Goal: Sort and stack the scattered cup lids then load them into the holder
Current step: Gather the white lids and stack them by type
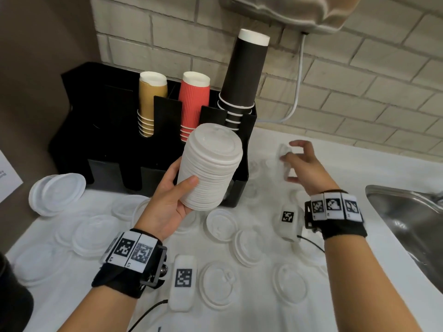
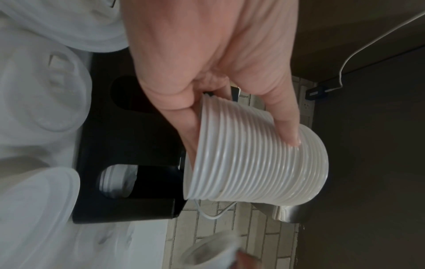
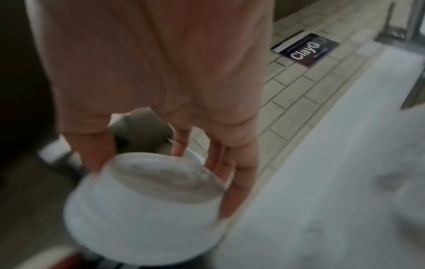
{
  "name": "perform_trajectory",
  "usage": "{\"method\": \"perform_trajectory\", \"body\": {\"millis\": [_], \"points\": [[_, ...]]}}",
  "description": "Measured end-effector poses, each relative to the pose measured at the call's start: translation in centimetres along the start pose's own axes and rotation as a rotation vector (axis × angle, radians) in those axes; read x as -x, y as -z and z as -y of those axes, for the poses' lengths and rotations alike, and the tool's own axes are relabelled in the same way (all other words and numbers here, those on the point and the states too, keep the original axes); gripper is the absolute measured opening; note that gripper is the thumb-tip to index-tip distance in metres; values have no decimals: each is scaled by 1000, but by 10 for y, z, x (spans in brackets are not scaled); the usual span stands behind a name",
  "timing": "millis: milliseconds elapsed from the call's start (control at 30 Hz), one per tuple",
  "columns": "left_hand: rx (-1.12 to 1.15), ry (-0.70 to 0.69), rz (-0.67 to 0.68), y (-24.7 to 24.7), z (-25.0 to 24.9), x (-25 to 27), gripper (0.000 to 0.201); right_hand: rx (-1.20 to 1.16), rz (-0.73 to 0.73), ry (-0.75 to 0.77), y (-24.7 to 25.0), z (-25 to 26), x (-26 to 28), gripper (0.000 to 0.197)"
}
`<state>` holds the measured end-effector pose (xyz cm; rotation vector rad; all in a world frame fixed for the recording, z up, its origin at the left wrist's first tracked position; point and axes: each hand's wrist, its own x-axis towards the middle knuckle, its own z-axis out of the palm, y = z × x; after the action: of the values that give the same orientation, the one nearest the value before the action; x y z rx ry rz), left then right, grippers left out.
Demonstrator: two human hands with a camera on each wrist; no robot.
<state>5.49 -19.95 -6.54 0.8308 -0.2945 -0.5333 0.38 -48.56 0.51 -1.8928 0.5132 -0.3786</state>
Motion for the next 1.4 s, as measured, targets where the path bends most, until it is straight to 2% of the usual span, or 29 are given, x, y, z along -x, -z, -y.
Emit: {"method": "perform_trajectory", "body": {"millis": [33,100,233,400,500,633,733,900,1067,1200,1267,1400], "points": [[-7,11,3,-1,0,1,90,-94,15,76,-4,10,14,42],[-15,15,7,-3,1,1,91,-153,63,233,-15,29,40,48],[-29,12,5,-7,2,3,103,-62,142,464,-39,61,80,56],[-53,9,-5,-8,1,4,95,153,93,600,-56,83,91,53],[-73,8,8,-8,0,4,80,226,123,609,-59,88,89,49],[-105,22,49,-9,2,5,83,300,203,608,-57,100,82,46],[-106,26,61,-10,4,4,93,389,276,617,-57,109,78,47],[-97,32,60,-10,3,4,95,430,303,651,-59,112,78,50],[-72,31,35,-11,5,4,77,454,297,668,-59,108,74,53],[-79,19,37,-14,2,3,97,390,348,663,-47,103,69,63],[-56,6,38,-15,-1,0,99,265,276,598,-33,99,61,63],[-41,-37,38,-13,-9,-8,95,-142,-22,339,5,76,33,30]]}}
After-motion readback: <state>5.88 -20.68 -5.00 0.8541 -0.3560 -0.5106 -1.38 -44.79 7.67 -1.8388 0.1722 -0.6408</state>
